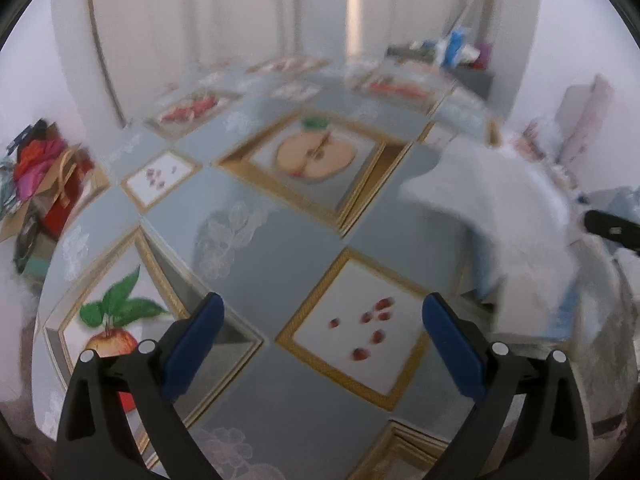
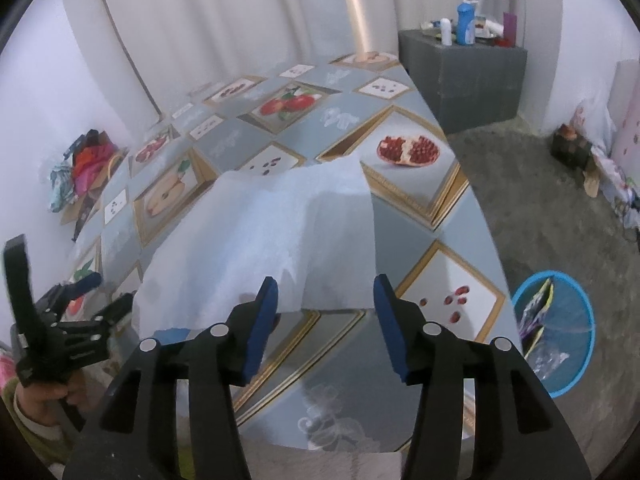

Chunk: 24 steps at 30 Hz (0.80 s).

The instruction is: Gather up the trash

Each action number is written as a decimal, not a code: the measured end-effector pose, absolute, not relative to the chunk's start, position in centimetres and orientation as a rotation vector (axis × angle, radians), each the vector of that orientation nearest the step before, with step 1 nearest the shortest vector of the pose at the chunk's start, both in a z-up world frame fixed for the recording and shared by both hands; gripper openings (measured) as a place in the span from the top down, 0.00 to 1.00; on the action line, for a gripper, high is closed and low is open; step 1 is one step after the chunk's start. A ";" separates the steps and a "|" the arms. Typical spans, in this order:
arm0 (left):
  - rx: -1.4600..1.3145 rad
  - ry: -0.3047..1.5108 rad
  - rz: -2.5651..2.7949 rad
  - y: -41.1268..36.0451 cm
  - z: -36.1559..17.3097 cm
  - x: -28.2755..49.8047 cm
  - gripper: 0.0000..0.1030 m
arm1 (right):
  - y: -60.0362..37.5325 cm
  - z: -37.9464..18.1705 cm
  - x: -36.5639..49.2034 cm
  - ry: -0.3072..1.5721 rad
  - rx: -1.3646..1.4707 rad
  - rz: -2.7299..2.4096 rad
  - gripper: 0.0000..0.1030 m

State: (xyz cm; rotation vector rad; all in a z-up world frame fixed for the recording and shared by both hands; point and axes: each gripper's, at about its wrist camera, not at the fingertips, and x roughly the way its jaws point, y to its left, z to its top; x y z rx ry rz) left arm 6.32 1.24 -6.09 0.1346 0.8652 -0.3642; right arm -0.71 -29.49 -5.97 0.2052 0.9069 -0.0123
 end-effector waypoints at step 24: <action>0.165 0.735 -0.603 -3.6 -3.4 4.2 0.36 | -28.2 -7.6 2.8 0.933 0.054 -0.082 1.00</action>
